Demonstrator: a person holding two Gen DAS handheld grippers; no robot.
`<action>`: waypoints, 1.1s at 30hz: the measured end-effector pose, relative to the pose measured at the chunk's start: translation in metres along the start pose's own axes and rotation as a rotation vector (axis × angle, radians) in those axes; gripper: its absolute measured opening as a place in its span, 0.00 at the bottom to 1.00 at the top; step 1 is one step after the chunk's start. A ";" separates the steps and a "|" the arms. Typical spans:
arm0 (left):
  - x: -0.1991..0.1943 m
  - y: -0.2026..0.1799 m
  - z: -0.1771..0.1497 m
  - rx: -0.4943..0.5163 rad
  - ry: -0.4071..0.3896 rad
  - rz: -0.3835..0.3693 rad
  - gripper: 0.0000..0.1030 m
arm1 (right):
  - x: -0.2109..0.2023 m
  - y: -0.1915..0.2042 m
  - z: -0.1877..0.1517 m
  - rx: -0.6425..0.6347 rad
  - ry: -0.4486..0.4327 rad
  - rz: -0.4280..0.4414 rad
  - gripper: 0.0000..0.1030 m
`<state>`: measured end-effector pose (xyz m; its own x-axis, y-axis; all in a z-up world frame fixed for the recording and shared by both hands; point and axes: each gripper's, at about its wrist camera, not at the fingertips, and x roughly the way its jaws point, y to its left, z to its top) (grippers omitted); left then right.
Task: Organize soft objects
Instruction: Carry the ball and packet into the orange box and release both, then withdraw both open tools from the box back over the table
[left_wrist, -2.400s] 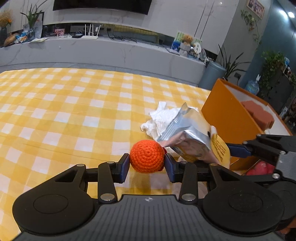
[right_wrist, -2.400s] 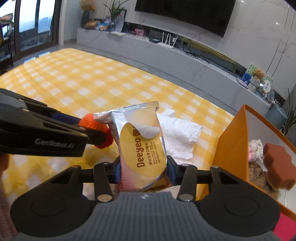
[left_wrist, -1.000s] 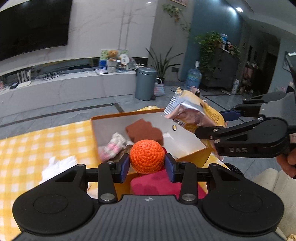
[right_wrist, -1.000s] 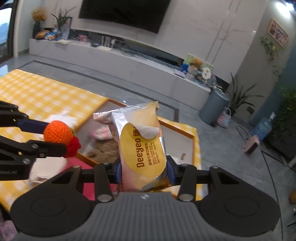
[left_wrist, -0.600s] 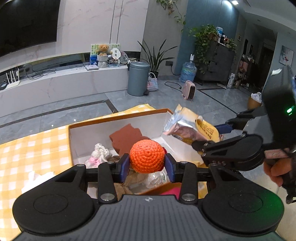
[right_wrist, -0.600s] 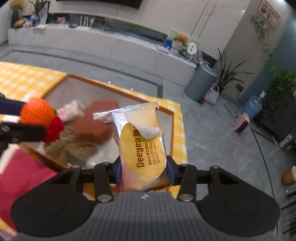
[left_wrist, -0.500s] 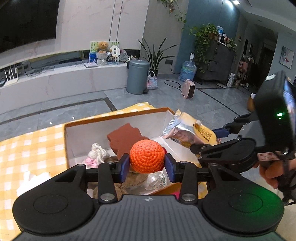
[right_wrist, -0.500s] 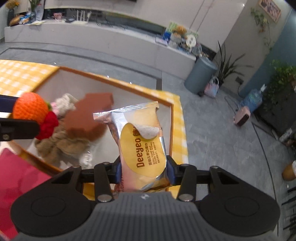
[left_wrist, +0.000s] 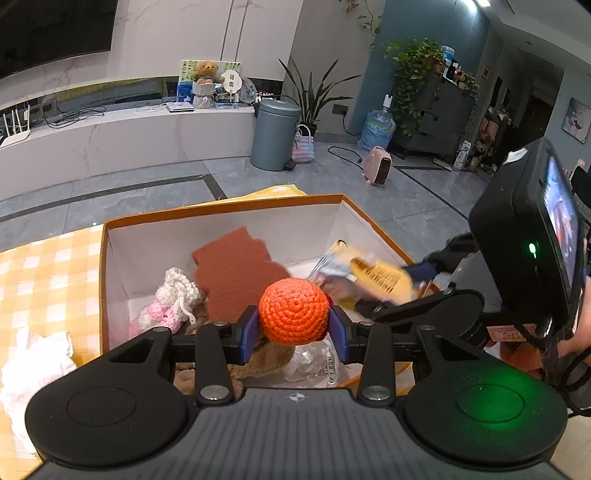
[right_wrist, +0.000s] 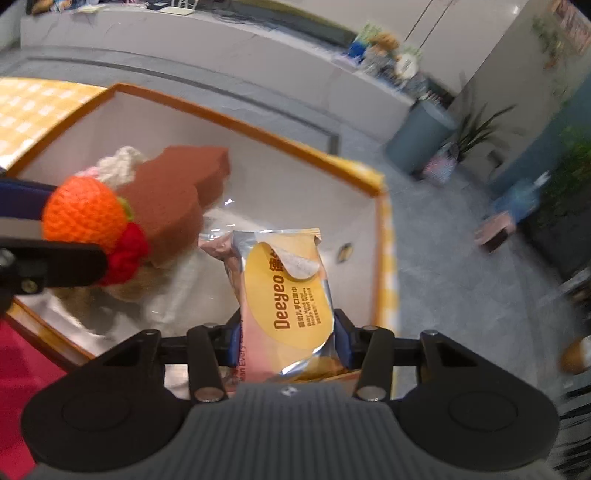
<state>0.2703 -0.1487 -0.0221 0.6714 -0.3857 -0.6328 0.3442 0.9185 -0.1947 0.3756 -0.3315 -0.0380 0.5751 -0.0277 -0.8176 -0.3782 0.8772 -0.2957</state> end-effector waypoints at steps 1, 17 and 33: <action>-0.001 0.000 -0.002 -0.002 0.002 0.002 0.45 | 0.004 0.000 0.000 0.015 0.014 0.020 0.46; 0.007 -0.002 0.002 -0.017 0.020 -0.006 0.45 | -0.013 -0.005 -0.004 0.013 -0.019 -0.070 0.66; 0.027 -0.017 -0.004 0.030 0.074 0.068 0.66 | -0.037 -0.010 -0.030 0.028 -0.060 -0.072 0.71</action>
<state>0.2799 -0.1746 -0.0385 0.6440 -0.3137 -0.6978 0.3191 0.9391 -0.1276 0.3364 -0.3536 -0.0191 0.6432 -0.0631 -0.7631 -0.3145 0.8869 -0.3384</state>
